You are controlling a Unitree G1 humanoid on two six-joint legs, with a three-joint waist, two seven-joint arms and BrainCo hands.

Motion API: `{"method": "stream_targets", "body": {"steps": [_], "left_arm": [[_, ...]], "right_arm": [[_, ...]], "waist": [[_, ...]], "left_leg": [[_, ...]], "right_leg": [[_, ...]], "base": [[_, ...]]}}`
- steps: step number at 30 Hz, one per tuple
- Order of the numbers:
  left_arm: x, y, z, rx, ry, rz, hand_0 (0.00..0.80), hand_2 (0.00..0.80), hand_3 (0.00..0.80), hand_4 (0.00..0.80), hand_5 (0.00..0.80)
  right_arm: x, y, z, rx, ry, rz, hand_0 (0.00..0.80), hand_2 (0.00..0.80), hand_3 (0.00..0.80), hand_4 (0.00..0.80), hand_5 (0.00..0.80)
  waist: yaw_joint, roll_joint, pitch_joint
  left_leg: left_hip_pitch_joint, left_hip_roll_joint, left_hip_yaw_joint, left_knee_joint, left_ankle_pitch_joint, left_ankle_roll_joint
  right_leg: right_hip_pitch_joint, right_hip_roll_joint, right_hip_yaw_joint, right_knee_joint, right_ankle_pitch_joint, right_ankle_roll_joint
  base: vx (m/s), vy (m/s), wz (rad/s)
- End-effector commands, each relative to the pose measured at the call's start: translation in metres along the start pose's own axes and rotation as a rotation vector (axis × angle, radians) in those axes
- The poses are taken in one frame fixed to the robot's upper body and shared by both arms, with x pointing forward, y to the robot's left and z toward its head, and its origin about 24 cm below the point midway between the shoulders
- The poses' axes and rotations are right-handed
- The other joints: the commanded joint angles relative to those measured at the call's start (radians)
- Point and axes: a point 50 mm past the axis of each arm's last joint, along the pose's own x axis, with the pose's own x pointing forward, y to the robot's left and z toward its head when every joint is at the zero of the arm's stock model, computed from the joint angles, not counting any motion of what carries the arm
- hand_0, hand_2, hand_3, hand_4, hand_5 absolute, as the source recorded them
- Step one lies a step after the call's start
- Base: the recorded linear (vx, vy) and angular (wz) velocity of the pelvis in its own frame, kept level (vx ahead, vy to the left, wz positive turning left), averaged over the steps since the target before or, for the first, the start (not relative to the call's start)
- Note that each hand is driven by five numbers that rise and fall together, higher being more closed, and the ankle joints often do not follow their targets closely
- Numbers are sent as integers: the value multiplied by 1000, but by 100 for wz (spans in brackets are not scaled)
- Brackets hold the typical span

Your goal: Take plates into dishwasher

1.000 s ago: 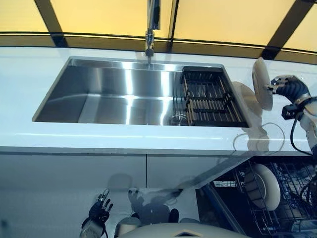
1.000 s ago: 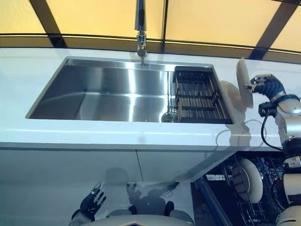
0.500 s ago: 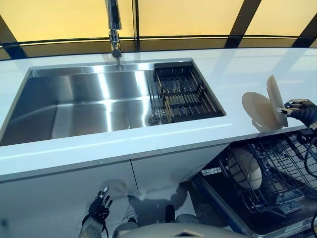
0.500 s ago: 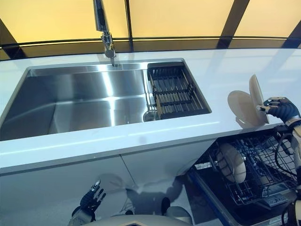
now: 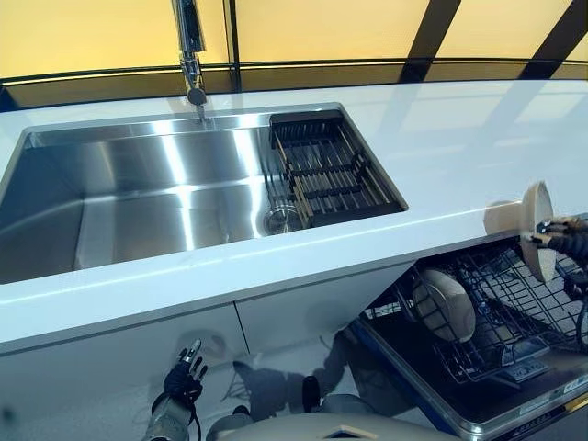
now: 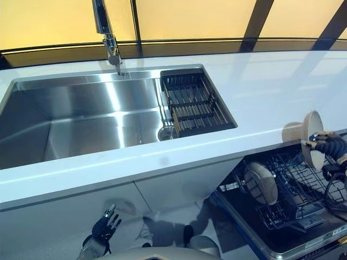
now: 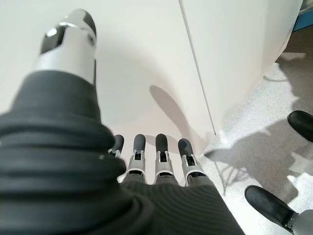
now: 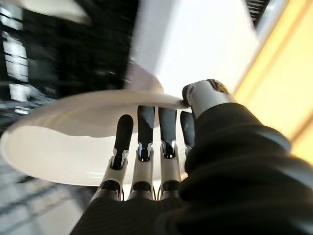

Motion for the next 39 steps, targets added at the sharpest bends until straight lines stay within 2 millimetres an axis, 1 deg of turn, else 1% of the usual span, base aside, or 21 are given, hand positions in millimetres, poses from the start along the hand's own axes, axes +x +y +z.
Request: {"method": "stream_targets", "body": {"steps": [1, 6, 8, 11, 16, 20, 23, 25, 29, 34, 39], "left_arm": [[6, -7, 13, 4, -52, 0, 0, 0, 0, 0, 0], [8, -10, 17, 6, -62, -2, 0, 0, 0, 0, 0], [9, -10, 17, 8, -63, -3, 0, 0, 0, 0, 0], [10, -11, 18, 11, -65, -5, 0, 0, 0, 0, 0], [11, -14, 19, 20, -67, -12, 0, 0, 0, 0, 0], [12, -17, 21, 28, -70, -17, 0, 0, 0, 0, 0], [13, -19, 23, 28, -73, -20, 0, 0, 0, 0, 0], [13, -21, 24, 24, -77, -29, 0, 0, 0, 0, 0], [13, -23, 23, 23, -76, -43, 0, 0, 0, 0, 0], [14, -26, 25, 30, -75, -50, 0, 0, 0, 0, 0], [14, -26, 25, 38, -74, -58, 0, 0, 0, 0, 0]], "right_arm": [[0, -10, 28, 2, -115, -13, 800, 800, 800, 800, 800], [-2, 3, 20, 25, -91, 80, 800, 800, 800, 800, 800], [-3, 5, 19, 16, -86, 102, 800, 800, 800, 800, 800], [-2, 13, 10, -7, -54, 147, 800, 800, 800, 800, 800], [-1, 20, -1, -37, -10, 181, 800, 800, 800, 800, 800], [3, 25, -10, -65, 31, 186, 800, 800, 800, 800, 800], [5, 28, -12, -87, 45, 182, 800, 800, 800, 800, 800], [10, 34, -16, -109, 81, 191, 800, 800, 800, 800, 800], [14, 37, -29, -123, 137, 178, 800, 800, 800, 800, 800], [18, 38, -45, -105, 214, 143, 800, 800, 800, 800, 800], [23, 42, -53, -91, 268, 135, 800, 800, 800, 800, 800]], "waist": [[-5, -25, -8], [-18, -33, -6], [-22, -35, -6], [-28, -38, -7], [-30, -41, -8], [-23, -41, -7], [-19, -40, -6], [-10, -37, -4], [3, -34, 0], [25, -28, 4], [43, -21, 6]], "left_leg": [[-12, -43, -15, 55, -85, 41], [-17, -41, -9, 61, -86, 43], [-18, -41, -7, 62, -86, 44], [-20, -41, -4, 67, -87, 45], [-21, -41, -1, 74, -91, 48], [-24, -44, -3, 81, -93, 49], [-26, -45, -3, 84, -95, 49], [-26, -44, -6, 85, -95, 49], [-27, -44, -8, 88, -95, 49], [-28, -46, -18, 88, -96, 49], [-27, -48, -23, 90, -97, 48]], "right_leg": [[27, 21, 0, 49, -77, 63], [18, 25, 4, 54, -72, 65], [16, 26, 5, 55, -72, 65], [11, 27, 9, 56, -69, 67], [6, 27, 12, 58, -64, 69], [6, 26, 13, 56, -61, 69], [5, 25, 11, 57, -61, 70], [5, 23, 8, 56, -60, 70], [9, 18, 0, 57, -62, 70], [13, 13, -12, 53, -62, 72], [18, 8, -22, 51, -64, 71]], "base": [[-5, -4, -7], [-14, -5, -7], [-6, 1, -2], [0, 0, 0], [0, 0, 0], [0, 0, 0], [0, 0, 0], [0, 0, 0], [0, 0, 0], [0, 0, 0], [0, 0, 0]]}}
